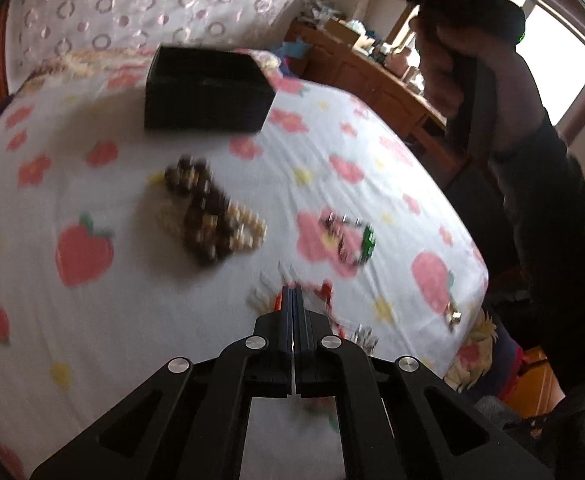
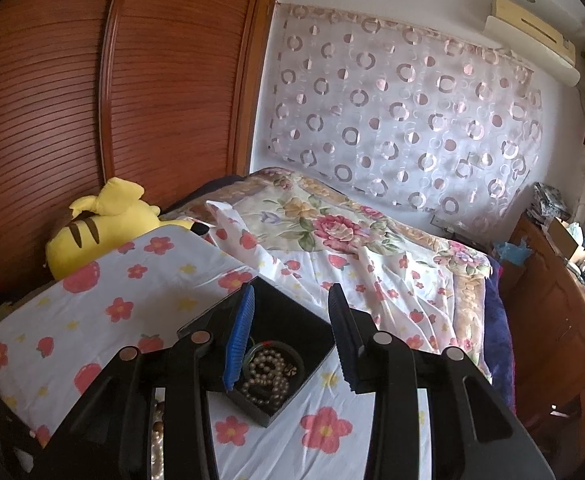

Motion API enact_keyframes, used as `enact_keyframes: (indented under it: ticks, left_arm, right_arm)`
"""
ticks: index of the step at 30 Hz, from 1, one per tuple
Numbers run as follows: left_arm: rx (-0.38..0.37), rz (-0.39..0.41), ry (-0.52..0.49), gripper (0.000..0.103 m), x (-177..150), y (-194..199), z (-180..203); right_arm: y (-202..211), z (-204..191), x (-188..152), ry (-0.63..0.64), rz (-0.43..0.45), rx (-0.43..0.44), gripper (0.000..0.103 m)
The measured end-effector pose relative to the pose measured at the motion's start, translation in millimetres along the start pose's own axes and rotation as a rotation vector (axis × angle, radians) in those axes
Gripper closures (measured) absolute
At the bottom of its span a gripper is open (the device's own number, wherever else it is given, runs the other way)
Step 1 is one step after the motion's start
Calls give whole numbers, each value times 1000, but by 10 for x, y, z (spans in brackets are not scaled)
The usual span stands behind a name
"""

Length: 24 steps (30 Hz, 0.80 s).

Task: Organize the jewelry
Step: 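Grasp the silver hair combs tangled with the red bracelet using the left tool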

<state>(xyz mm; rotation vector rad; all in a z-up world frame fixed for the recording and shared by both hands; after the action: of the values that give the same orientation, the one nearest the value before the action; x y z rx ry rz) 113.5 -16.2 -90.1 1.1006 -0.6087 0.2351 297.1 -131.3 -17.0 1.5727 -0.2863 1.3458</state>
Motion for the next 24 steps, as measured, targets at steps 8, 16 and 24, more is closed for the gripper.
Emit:
enact_keyframes:
  ticks: [8, 16, 24]
  left_arm:
    - [36, -81, -11, 103, -71, -86, -7]
    - [36, -130, -15, 96, -275, -210, 68]
    - [78, -121, -63, 97, -248, -282, 130]
  right_arm:
    - [117, 32, -120, -9, 2, 8, 62]
    - [172, 40, -208, -19, 1, 11, 62]
    - [224, 2, -333, -38, -5, 31, 62]
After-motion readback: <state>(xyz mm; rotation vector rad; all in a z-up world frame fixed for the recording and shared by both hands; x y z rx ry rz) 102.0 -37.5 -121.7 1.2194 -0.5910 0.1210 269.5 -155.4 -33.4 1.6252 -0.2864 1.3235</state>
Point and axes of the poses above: each gripper's, at about its wrist camera, not at the fingertips, and y roughly against the way its jaws point, z to its right, x to its top, the point moved 1 cm from there along -y, roughly the way its jaws point, and after that the axes turned 3 degrees about x, right-handed, at the moved point
